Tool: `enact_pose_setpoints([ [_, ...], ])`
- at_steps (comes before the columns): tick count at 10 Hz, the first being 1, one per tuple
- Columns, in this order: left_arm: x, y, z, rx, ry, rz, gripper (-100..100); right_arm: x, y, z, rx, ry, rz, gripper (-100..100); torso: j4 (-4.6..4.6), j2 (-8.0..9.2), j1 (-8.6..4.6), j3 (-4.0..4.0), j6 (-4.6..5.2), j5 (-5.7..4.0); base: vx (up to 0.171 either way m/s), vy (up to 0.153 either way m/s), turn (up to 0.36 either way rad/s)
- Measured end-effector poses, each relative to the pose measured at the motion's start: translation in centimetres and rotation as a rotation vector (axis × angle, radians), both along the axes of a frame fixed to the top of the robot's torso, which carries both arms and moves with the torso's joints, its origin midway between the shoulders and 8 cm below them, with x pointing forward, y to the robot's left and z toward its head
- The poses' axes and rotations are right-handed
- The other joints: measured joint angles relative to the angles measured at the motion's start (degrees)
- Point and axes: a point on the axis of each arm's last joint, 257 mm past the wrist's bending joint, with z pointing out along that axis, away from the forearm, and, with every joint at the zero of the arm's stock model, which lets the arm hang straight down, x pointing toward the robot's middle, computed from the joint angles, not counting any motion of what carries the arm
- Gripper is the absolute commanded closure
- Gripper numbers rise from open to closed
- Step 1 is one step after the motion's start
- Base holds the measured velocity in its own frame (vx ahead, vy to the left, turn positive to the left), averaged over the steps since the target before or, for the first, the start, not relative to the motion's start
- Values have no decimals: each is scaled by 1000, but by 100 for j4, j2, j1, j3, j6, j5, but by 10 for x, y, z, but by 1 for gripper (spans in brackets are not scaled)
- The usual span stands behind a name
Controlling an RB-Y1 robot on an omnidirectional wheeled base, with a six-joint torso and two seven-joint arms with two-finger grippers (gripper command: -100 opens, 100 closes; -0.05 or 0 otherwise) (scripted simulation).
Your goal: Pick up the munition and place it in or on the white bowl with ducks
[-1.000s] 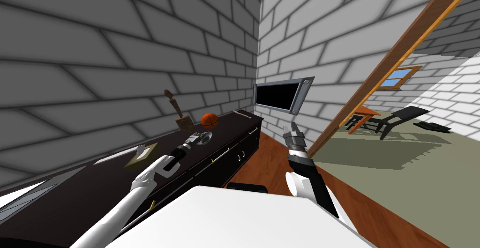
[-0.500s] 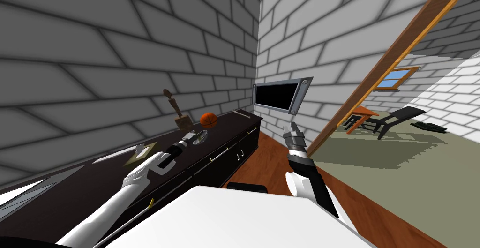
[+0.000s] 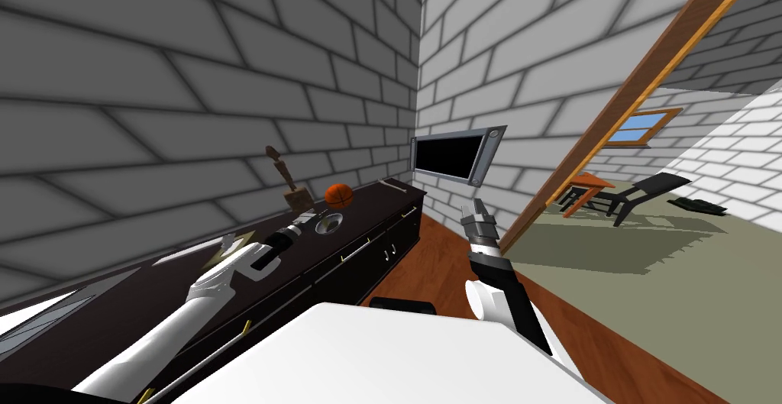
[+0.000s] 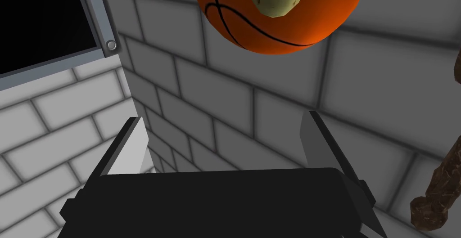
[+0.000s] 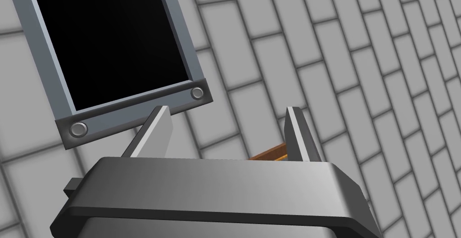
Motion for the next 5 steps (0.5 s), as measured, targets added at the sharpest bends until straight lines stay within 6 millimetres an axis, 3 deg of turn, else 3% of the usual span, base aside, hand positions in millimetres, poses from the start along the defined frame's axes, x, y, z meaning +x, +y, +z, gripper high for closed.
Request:
enact_pose_setpoints([
  [5, 0, 0, 0, 0, 0, 0, 0, 0, 0, 0, 0, 0, 0, 0, -1, -3, 6, -2, 0, 2, 0, 0, 0],
])
